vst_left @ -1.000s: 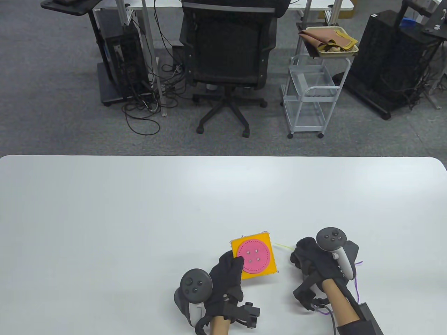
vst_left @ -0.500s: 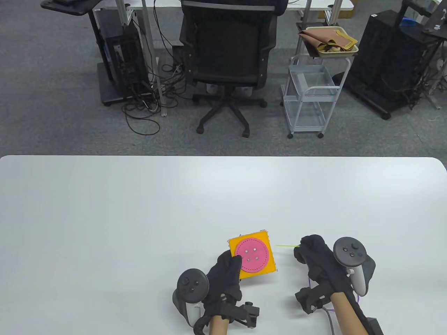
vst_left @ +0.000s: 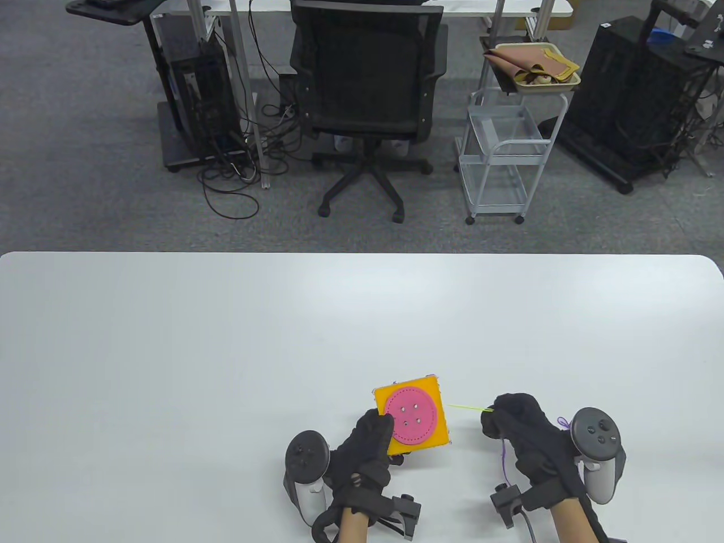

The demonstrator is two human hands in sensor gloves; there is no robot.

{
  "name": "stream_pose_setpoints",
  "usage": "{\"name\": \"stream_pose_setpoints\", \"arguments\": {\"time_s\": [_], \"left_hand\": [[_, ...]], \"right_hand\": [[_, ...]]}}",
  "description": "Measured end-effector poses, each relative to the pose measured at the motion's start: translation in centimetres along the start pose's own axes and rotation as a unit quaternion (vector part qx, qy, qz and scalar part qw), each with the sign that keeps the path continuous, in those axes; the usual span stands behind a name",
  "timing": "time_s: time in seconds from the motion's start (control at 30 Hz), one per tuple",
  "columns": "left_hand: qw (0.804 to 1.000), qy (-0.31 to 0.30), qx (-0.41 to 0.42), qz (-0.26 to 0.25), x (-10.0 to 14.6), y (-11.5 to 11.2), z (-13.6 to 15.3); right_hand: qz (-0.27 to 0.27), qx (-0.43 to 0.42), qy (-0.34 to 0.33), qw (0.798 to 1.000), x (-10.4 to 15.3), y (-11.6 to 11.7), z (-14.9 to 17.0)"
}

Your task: Sew button in X pattern

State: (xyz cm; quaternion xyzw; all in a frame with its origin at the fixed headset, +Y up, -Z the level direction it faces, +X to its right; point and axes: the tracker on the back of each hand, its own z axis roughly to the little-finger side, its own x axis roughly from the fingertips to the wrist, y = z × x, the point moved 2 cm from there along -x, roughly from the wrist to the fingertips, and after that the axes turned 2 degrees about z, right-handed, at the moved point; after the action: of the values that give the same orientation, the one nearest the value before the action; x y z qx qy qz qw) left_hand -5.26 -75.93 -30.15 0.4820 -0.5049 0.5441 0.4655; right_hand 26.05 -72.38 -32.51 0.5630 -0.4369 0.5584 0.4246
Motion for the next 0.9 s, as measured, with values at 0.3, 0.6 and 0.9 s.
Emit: {"name": "stream_pose_setpoints", "arguments": {"time_s": [0.3, 0.6, 0.9], "left_hand": [[0.985, 0.017, 0.159, 0.070, -0.3, -0.5, 1.5], [0.948, 0.024, 0.281, 0.147, -0.6, -2.0, 2.5], [0.941, 0.035, 0.289, 0.170, -0.6, -3.0, 2.8]], "right_hand": [[-0.058, -0.060, -0.008, 0.997, 1.0, 2.2, -0.6], [-0.074, -0.066, -0.030, 0.995, 1.8, 3.0, -1.4], [-0.079, -0.049, -0.037, 0.995, 2.5, 4.4, -1.7]]}}
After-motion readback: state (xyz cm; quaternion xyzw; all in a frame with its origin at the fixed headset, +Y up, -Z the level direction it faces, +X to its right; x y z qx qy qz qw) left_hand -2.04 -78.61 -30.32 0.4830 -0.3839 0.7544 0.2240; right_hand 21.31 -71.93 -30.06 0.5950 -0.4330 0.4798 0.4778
